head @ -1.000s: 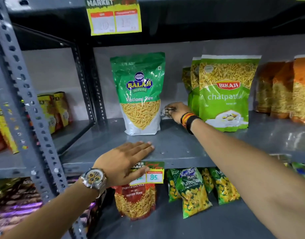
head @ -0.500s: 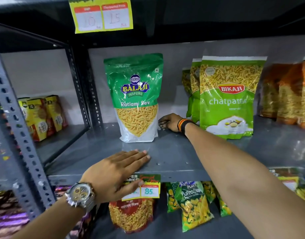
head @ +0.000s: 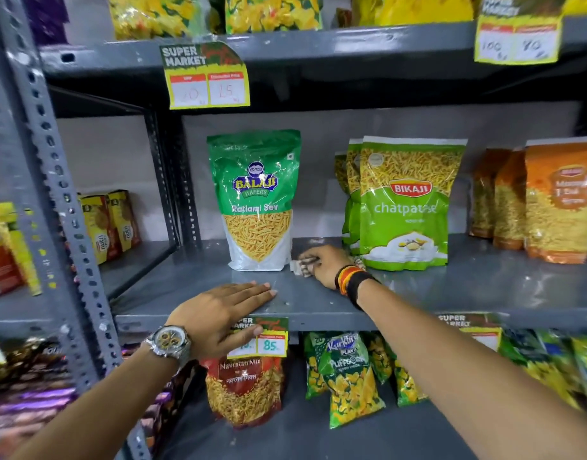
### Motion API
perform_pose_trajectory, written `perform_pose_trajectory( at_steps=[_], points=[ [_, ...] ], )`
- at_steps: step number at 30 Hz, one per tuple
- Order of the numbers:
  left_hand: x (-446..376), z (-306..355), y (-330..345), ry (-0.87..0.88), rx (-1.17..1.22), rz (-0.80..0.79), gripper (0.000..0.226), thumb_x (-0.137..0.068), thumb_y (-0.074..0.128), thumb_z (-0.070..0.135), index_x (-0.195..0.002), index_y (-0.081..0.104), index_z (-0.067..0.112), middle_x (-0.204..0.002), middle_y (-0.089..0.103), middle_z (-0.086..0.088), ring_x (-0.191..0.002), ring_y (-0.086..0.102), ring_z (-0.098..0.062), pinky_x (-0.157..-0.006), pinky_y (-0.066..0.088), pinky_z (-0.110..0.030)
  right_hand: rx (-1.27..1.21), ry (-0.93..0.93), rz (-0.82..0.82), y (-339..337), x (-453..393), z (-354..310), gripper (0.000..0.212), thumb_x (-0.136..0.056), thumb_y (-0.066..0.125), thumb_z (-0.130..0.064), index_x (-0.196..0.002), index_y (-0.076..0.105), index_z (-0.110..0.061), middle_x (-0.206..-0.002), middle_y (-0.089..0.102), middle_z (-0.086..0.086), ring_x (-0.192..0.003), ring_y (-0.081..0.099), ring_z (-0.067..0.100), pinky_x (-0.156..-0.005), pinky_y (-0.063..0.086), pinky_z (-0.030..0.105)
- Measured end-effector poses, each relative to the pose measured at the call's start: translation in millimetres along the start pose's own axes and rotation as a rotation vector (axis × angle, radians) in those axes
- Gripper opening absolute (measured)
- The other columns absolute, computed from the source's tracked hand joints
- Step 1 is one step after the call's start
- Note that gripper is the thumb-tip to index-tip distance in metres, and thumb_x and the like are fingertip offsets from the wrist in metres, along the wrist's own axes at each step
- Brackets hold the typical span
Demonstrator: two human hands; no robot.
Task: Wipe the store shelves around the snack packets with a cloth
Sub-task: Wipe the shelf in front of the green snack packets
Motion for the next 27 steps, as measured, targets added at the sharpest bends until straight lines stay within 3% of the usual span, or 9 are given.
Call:
perform_pose_trajectory(
  at_steps=[4,8,10,13,16,19,23,24,27],
  points=[
    [1.4,-0.3,-0.9,0.001,-0.011,-0.004,0.064,-0.104,0.033,0.061,-0.159,0.027,0.029,-0.16,0.042,0.003,-0.145,0.041,-0.018,-0.118,0.034,-0.037,-0.08,-0.055,-0.001,-21.2,19.1,-10.3,0.035,-0.089,0.053,0.0,-0.112,0.072,-0.019,-0.122,0.069,0.003,-0.111,0.062,0.022,-0.095,0.049,0.028],
    [1.7,-0.7,0.0,0.013,0.008,-0.01,0.066,-0.104,0.03,0.063,-0.159,0.03,0.025,-0.16,0.042,0.0,-0.144,0.043,-0.02,-0.117,0.036,-0.038,0.06,0.066,-0.005,-33.1,23.9,3.5,0.032,-0.093,0.055,-0.008,-0.12,0.068,-0.019,-0.129,0.065,0.006,-0.115,0.061,0.027,-0.085,0.044,0.022],
    [3.4,-0.8,-2.2,0.004,0.007,0.013,0.069,-0.103,0.031,0.063,-0.158,0.033,0.02,-0.159,0.043,-0.004,-0.143,0.045,-0.022,-0.116,0.036,-0.039,0.111,0.083,-0.028,-25.2,31.2,-2.1,0.032,-0.092,0.057,-0.011,-0.121,0.067,-0.021,-0.129,0.065,0.005,-0.113,0.062,0.026,-0.088,0.047,0.023],
    [5.4,-0.9,-4.5,-0.007,0.001,0.028,0.073,-0.103,0.035,0.063,-0.155,0.038,0.012,-0.158,0.044,-0.009,-0.139,0.05,-0.026,-0.113,0.039,-0.039,0.139,-0.051,-0.134,-14.1,60.5,-31.1,0.034,-0.092,0.057,-0.009,-0.121,0.067,-0.022,-0.124,0.064,-0.001,-0.107,0.061,0.013,-0.095,0.048,0.025],
    [6.9,-3.6,-2.1,-0.014,0.01,0.035,0.076,-0.101,0.034,0.065,-0.155,0.038,0.01,-0.158,0.044,-0.011,-0.14,0.049,-0.027,-0.113,0.041,-0.042,0.038,-0.062,-0.153,-18.6,73.9,-35.7,0.03,-0.092,0.059,-0.005,-0.118,0.068,-0.016,-0.113,0.067,-0.003,-0.086,0.063,-0.005,-0.085,0.052,0.018],
    [4.5,-4.7,1.3,-0.019,0.038,0.014,0.079,-0.1,0.03,0.067,-0.156,0.036,0.011,-0.161,0.039,-0.01,-0.143,0.045,-0.027,-0.114,0.043,-0.043,0.05,0.029,0.01,-27.9,59.7,-24.1,0.027,-0.091,0.063,-0.012,-0.116,0.068,-0.019,-0.121,0.068,0.004,-0.111,0.062,0.017,-0.099,0.046,0.028],
    [4.6,-5.0,0.1,-0.025,0.031,0.004,0.079,-0.101,0.03,0.066,-0.157,0.033,0.011,-0.162,0.037,-0.01,-0.146,0.041,-0.026,-0.117,0.039,-0.042,0.092,-0.013,-0.046,-6.7,70.8,-45.5,0.028,-0.09,0.064,-0.016,-0.117,0.068,-0.023,-0.118,0.068,0.0,-0.112,0.061,0.017,-0.101,0.047,0.031],
    [4.7,-4.3,-0.4,-0.026,0.03,0.002,0.079,-0.101,0.031,0.066,-0.157,0.032,0.011,-0.162,0.037,-0.01,-0.146,0.04,-0.026,-0.117,0.038,-0.042,0.083,-0.075,-0.1,-3.7,84.7,-55.9,0.029,-0.09,0.065,-0.018,-0.118,0.068,-0.024,-0.117,0.066,-0.003,-0.112,0.06,0.014,-0.1,0.047,0.031],
    [4.9,-4.0,-0.3,-0.038,0.028,-0.019,0.079,-0.101,0.029,0.067,-0.158,0.03,0.013,-0.163,0.036,-0.009,-0.147,0.039,-0.025,-0.118,0.037,-0.041,0.029,-0.15,-0.253,-17.5,126.6,-64.1,0.031,-0.09,0.065,-0.015,-0.12,0.068,-0.022,-0.111,0.064,-0.01,-0.101,0.061,0.004,-0.089,0.046,0.011]
  ],
)
Point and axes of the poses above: each hand's wrist, its own x-axis away from the middle knuckle, its own y-axis out of the palm, z = x × y, the point moved 8 cm from there along -x, towards the middle knuckle
